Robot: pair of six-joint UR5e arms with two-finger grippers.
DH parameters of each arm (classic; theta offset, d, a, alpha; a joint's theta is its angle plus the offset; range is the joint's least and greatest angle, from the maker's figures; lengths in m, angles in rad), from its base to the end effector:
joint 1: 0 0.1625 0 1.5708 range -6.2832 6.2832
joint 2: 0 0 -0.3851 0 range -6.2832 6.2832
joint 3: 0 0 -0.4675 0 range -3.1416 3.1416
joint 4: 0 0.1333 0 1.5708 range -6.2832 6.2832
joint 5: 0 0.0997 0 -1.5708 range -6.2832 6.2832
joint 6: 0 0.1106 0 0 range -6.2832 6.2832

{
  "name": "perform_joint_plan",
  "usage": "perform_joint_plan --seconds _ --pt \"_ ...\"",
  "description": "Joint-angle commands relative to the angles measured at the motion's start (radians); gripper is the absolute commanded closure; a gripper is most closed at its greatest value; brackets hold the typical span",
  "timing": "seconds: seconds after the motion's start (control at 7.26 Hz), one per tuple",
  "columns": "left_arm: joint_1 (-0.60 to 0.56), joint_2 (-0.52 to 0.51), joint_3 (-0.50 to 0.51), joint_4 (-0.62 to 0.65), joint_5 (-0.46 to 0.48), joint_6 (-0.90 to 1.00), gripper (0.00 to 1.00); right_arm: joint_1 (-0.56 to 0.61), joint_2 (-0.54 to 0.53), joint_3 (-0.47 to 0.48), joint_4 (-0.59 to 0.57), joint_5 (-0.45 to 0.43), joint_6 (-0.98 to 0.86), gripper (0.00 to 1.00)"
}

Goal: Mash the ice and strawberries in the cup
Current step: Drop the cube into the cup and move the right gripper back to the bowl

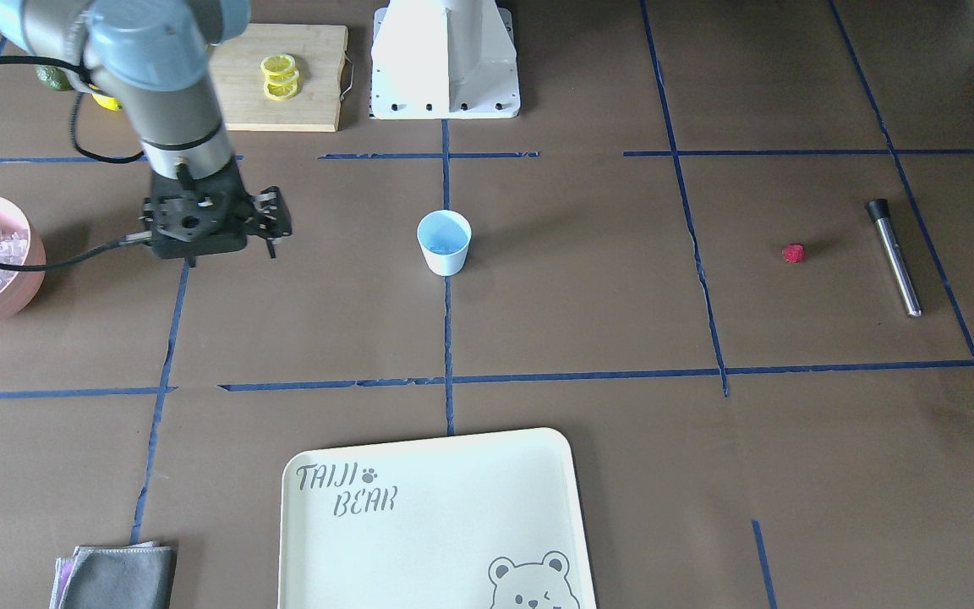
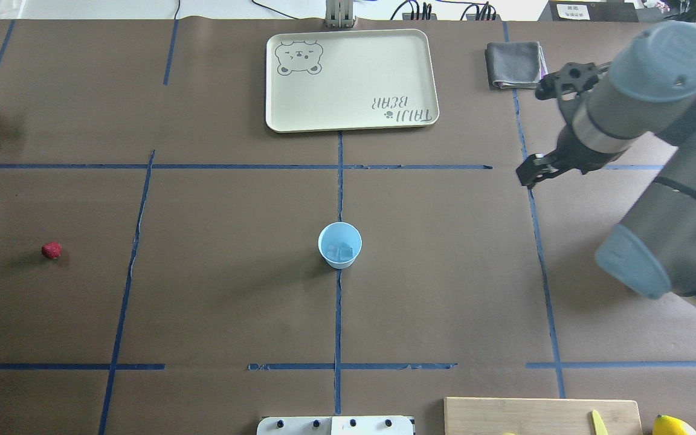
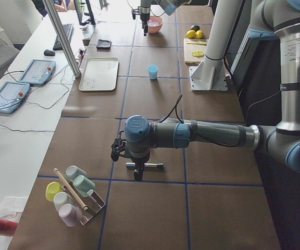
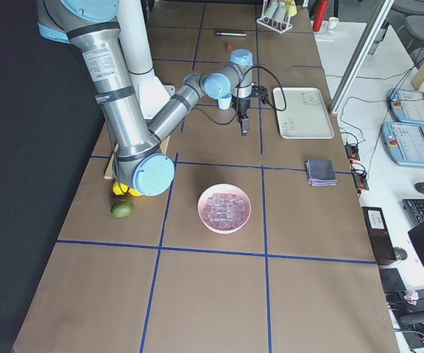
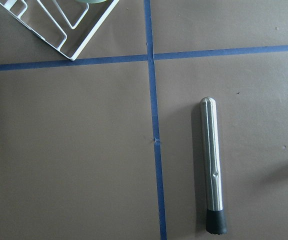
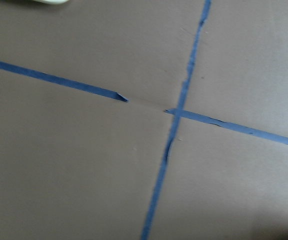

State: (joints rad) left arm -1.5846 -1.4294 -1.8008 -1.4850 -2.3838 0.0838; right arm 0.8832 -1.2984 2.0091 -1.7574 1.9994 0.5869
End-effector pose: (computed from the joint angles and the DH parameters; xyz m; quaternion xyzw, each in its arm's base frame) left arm -0.0600 -0.5105 0.5781 0.0206 0.3949 0.0327 0.9179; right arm -0.3099 -0.5149 0.2656 0.0812 -0.3157 -0.1025 0.9398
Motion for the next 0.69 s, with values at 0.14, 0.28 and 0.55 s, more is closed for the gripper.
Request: perform_joint_plan --seconds 0.14,0.28,0.55 --pt "0.0 0.0 0.0 0.0 0.0 0.001 0.0 0.216 -0.328 0.014 0.212 0.068 -0.333 0.01" --pt "0.0 0.0 -0.002 -0.001 0.0 0.001 0.0 0.23 -0.411 0.013 0.257 0.064 -0.35 0.02" --pt "0.0 0.0 -0.006 -0.001 0.0 0.001 0.0 0.229 -0.438 -0.12 0.384 0.039 -0.341 0.1"
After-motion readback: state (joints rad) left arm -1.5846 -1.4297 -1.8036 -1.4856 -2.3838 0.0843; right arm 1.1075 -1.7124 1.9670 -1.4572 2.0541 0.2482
